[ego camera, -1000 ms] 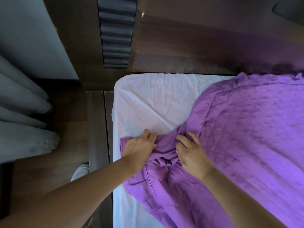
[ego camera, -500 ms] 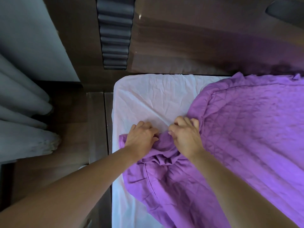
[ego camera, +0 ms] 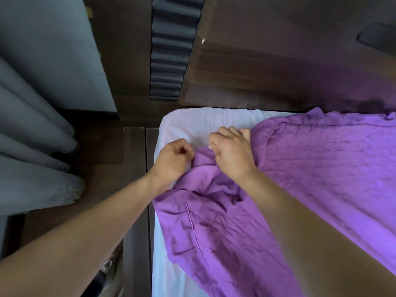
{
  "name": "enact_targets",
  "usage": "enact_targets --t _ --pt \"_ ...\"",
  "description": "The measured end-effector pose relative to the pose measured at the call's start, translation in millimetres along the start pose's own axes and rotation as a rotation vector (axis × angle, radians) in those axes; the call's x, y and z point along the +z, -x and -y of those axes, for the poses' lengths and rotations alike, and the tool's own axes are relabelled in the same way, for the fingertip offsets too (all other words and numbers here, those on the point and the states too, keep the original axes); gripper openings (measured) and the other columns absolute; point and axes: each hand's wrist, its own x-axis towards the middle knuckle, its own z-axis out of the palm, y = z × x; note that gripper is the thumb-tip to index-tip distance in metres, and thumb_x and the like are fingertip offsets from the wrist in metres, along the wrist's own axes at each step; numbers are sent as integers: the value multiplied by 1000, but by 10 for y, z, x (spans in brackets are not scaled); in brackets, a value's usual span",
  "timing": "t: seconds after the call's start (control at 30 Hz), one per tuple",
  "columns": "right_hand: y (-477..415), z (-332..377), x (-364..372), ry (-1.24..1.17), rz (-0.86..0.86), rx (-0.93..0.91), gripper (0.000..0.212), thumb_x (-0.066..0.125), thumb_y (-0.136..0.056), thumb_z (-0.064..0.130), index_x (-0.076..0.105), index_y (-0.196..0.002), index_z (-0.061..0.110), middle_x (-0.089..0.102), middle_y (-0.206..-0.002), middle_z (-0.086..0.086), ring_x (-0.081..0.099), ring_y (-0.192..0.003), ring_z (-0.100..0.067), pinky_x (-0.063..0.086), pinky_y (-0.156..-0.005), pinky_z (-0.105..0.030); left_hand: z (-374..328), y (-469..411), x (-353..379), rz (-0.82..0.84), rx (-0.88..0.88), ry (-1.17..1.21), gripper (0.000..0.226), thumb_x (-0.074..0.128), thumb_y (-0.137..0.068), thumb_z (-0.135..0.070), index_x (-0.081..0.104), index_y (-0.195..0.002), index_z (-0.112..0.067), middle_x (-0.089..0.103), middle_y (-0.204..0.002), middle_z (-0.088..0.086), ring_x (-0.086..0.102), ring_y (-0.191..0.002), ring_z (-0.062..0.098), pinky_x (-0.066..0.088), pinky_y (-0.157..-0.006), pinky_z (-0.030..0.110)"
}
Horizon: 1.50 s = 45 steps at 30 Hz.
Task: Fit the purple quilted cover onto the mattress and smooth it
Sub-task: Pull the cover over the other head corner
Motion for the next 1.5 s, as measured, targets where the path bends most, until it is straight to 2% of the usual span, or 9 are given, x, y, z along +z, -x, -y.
enact_targets --t 0.2,0.47,0.67,0.77,0.93,1.07,1.17,1.27,1.5 --pt "-278 286 -48 -33 62 -26 9 50 -89 6 51 -87 15 64 -78 -3 56 -79 -28 24 -86 -35 -54 -95 -153 -67 -258 436 31 32 -100 -11 47 -74 -18 46 -74 7 43 -69 21 41 -60 29" --pt "-449 443 -85 -60 592 -41 11 48 -95 24 58 -97 21 65 -97 0 55 -100 -23 25 -92 -39 138 40 -551 -206 -43 311 30 35 -101 -11 48 -76 -19 49 -73 -5 47 -70 8 43 -65 20" --pt "-567 600 -121 141 183 -119 30 41 -81 -3 55 -100 16 65 -90 -5 55 -95 -27 30 -89 -38 205 138 -610 -98 -318 482 28 31 -101 -10 55 -86 -10 50 -65 2 44 -49 11 34 -40 18" --pt "-616 635 -86 124 180 -95 28 41 -80 -4 53 -97 16 65 -83 -6 55 -91 -28 30 -89 -38 190 74 -628 59 -494 525 21 42 -99 -11 61 -101 -4 45 -58 0 29 -37 6 19 -32 16" --pt "-612 706 -39 51 137 -111 28 43 -74 -7 56 -91 11 62 -70 -8 56 -75 -31 31 -88 -37 68 5 -529 132 -360 103 10 62 -89 -26 66 -90 -16 59 -71 -5 50 -58 8 44 -47 15" --pt "-410 529 14 -34 106 -186 16 53 -70 -2 55 -76 13 59 -67 -2 58 -66 -27 29 -86 -35 137 26 -507 2 -219 162 16 64 -87 -10 58 -72 -9 59 -74 3 55 -68 12 48 -60 18" --pt "-129 392 117 -66 182 -283 20 69 -65 2 57 -73 16 59 -79 2 59 -72 -21 26 -88 -34 242 76 -622 44 -242 372 24 56 -91 -7 50 -68 -12 55 -73 5 51 -63 11 44 -52 13" --pt "-34 376 103 -134 299 -283 15 57 -68 11 65 -80 15 62 -96 3 62 -86 -19 25 -90 -31 353 92 -657 91 -315 566 28 50 -94 -8 46 -68 -15 52 -67 3 48 -58 11 38 -51 19" --pt "-413 364 -62 -318 461 202 29 43 -89 1 68 -94 16 69 -97 -4 61 -94 -26 48 -85 -35 316 99 -505 -47 -251 603 28 48 -96 -13 49 -68 -14 53 -70 5 48 -65 15 42 -64 26"
